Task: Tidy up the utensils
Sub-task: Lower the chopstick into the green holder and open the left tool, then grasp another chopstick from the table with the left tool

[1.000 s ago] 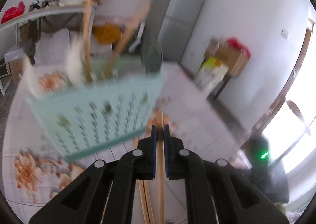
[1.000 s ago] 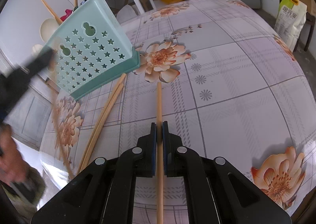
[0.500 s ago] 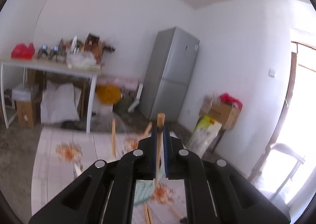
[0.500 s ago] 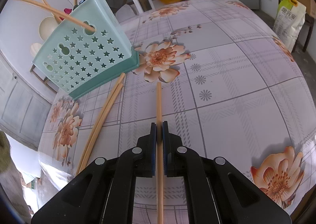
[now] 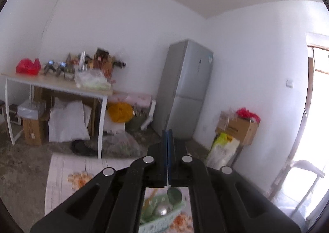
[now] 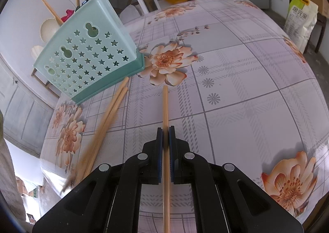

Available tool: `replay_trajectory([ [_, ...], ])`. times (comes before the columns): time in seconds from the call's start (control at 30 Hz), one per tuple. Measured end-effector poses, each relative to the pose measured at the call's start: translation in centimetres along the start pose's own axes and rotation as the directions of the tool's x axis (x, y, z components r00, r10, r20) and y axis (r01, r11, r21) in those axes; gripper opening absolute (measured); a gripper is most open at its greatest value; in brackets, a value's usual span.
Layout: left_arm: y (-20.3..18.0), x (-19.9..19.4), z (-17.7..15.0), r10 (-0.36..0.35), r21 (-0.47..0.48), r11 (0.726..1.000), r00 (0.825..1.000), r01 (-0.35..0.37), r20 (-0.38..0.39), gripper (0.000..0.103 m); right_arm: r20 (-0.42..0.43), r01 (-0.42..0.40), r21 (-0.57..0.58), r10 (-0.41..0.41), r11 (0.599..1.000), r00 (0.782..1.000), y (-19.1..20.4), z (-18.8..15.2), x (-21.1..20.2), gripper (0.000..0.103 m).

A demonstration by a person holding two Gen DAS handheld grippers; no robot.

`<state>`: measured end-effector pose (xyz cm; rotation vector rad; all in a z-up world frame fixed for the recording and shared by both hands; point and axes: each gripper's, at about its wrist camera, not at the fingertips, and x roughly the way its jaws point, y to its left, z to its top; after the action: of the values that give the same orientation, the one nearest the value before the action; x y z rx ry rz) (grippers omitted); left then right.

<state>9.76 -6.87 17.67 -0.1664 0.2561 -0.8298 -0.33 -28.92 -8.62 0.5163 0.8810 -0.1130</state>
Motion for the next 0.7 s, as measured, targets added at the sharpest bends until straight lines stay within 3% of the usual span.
replay_trajectory([
  [0.13, -0.6, 0.6, -4.1, -0.035, 0.028, 0.999, 0.989, 0.039, -0.141, 0.000, -0.004, -0.001, -0.003, 0.001, 1.000, 1.000, -0.1, 0.0, 0.0, 0.004],
  [0.23, -1.9, 1.1, -8.6, -0.081, 0.048, 0.994, 0.953, 0.099, -0.293, 0.000, -0.005, -0.004, 0.001, 0.004, 1.000, 1.000, -0.1, 0.0, 0.0, 0.004],
  [0.33, -3.2, 1.5, -13.8, -0.125, 0.070, 0.982, 0.878, 0.176, -0.462, 0.003, -0.006, -0.012, 0.008, 0.012, 1.000, 1.000, -0.2, 0.0, 0.0, 0.004],
  [0.4, -4.3, 1.8, -17.5, -0.129, 0.090, 0.971, 0.806, 0.219, -0.578, 0.008, -0.006, -0.015, 0.009, 0.015, 1.000, 1.000, -0.3, 0.0, 0.0, 0.004],
  [0.47, -5.0, 1.9, -20.2, -0.119, 0.102, 0.966, 0.760, 0.237, -0.639, 0.012, -0.006, -0.013, 0.008, 0.013, 1.000, 1.000, -0.3, -0.1, 0.0, 0.004],
  [0.53, -5.4, 1.7, -21.9, -0.084, 0.134, 0.965, 0.749, 0.226, -0.658, 0.017, -0.006, -0.014, 0.010, 0.014, 1.000, 1.000, -0.3, -0.1, 0.0, 0.004],
  [0.57, -5.4, 1.7, -22.4, -0.066, 0.153, 0.964, 0.753, 0.217, -0.655, 0.019, -0.006, -0.015, 0.012, 0.015, 1.000, 1.000, -0.2, -0.1, 0.0, 0.004],
  [0.63, -5.2, 1.3, -23.0, 0.003, 0.222, 0.959, 0.778, 0.176, -0.629, 0.025, -0.006, -0.014, 0.012, 0.014, 1.000, 1.000, -0.2, -0.1, 0.0, 0.004],
  [0.7, -4.3, 1.4, -23.4, 0.023, 0.223, 0.963, 0.782, 0.150, -0.623, 0.026, -0.005, -0.012, 0.012, 0.012, 1.000, 1.000, -0.2, -0.1, 0.0, 0.004],
])
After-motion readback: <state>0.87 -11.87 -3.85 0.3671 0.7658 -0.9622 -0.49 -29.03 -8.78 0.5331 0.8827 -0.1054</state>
